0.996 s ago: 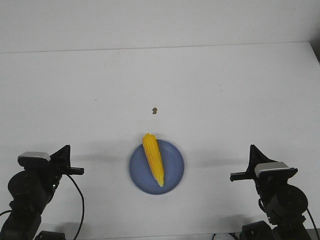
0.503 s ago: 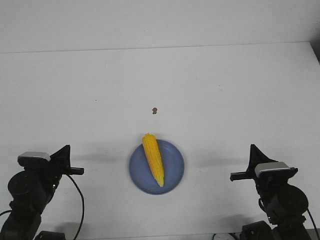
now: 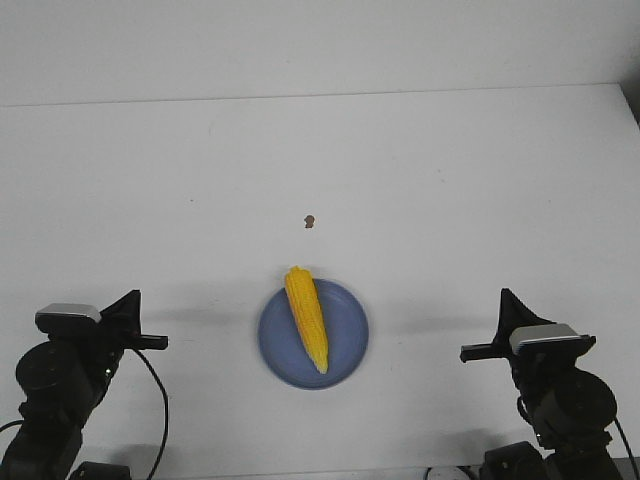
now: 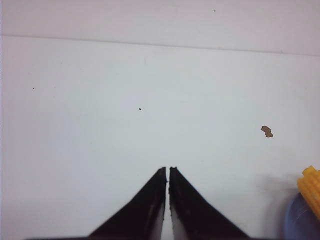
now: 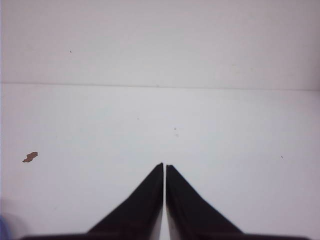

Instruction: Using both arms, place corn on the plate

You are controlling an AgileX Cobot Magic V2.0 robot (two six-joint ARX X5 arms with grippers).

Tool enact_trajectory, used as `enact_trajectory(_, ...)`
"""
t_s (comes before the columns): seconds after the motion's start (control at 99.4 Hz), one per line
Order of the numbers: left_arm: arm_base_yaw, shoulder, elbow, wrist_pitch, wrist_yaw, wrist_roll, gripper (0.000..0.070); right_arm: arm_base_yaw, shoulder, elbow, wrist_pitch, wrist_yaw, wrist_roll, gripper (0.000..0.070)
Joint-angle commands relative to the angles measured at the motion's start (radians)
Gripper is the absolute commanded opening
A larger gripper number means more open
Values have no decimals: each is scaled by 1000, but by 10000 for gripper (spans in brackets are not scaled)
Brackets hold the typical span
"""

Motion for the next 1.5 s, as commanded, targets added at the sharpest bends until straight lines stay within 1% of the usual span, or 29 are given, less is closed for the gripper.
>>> enact_trajectory(0.0,-2,3,5,9,-2,4,12,1,2,4,13,0,-8,13)
enact_trajectory(0.08,-2,3,5,13,-4,6,11,1,2,4,13,0,-8,13)
enact_trajectory(0.151,-1,0,5,33,-22,58,12,1,2,4,13,0,-8,13)
enact_trajectory(0.262,-1,-4,5,78,-21,58,12,1,2,4,13,0,-8,13)
enact_trajectory(0.463,-1,-31,5,83,-21,56,12,1,2,4,13,0,-8,13)
enact_trajectory(0.543,-1,-50,4,96,-21,27,12,1,2,4,13,0,-8,13)
enact_trajectory(0.634,5,-79,-12,140,-21,48,12,1,2,4,13,0,-8,13)
enact_trajectory(0.724,14,-118,-62,209,-21,50,12,1,2,4,13,0,-8,13)
enact_trajectory(0.855,21,-192,-198,358,-18,36,12,1,2,4,13,0,-8,13)
enact_trajectory(0.926,21,-232,-263,398,-18,21,12,1,2,4,13,0,-8,13)
enact_trajectory(1.137,21,-342,-409,404,-16,-5,12,1,2,4,13,0,-8,13)
enact_trajectory(1.489,21,-488,-528,399,-17,-3,12,1,2,4,13,0,-8,13)
